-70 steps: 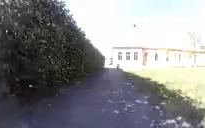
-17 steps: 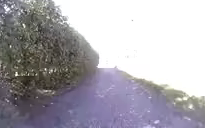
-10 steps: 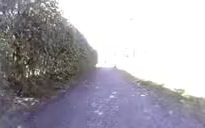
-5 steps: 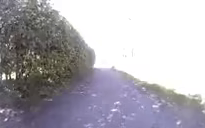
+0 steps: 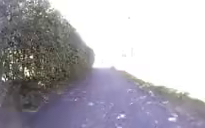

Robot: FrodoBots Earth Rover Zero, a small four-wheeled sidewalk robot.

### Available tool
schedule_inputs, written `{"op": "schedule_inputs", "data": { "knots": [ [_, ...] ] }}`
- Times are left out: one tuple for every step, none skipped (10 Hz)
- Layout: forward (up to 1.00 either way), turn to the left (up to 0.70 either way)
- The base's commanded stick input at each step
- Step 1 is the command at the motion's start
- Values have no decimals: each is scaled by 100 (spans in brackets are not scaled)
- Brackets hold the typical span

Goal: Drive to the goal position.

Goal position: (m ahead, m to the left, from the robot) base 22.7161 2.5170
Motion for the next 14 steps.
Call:
{"op": "schedule_inputs", "data": {
  "knots": [
    [100,0],
    [100,0],
    [100,0],
    [100,0],
    [100,0],
    [100,0],
    [100,0],
    [100,0],
    [100,0],
    [100,0],
    [100,0],
    [100,0],
    [100,0],
    [100,0]
  ]
}}
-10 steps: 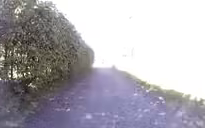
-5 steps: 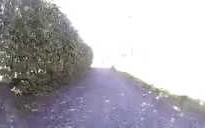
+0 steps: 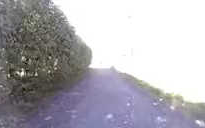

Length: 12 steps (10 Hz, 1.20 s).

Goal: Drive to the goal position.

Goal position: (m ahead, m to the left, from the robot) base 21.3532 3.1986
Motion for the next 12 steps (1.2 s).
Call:
{"op": "schedule_inputs", "data": {
  "knots": [
    [100,0],
    [100,0],
    [100,0],
    [100,0],
    [100,0],
    [100,0],
    [100,0],
    [100,0],
    [100,39],
    [100,3],
    [100,0],
    [100,0]
  ]
}}
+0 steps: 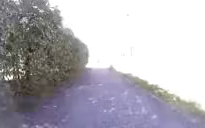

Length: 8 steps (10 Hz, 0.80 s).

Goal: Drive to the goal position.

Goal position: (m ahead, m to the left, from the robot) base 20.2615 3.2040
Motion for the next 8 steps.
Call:
{"op": "schedule_inputs", "data": {
  "knots": [
    [100,0],
    [100,0],
    [100,0],
    [100,0],
    [100,0],
    [100,0],
    [100,0],
    [100,0]
  ]
}}
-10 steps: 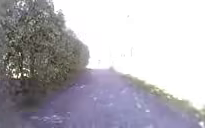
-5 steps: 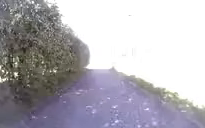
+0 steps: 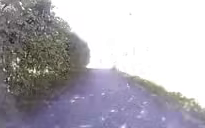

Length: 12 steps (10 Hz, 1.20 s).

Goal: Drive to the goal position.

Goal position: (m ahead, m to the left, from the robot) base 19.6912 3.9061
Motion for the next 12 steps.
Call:
{"op": "schedule_inputs", "data": {
  "knots": [
    [100,0],
    [100,0],
    [100,0],
    [100,0],
    [100,0],
    [100,0],
    [100,0],
    [100,-5],
    [100,-16],
    [100,-11],
    [100,0],
    [100,0]
  ]
}}
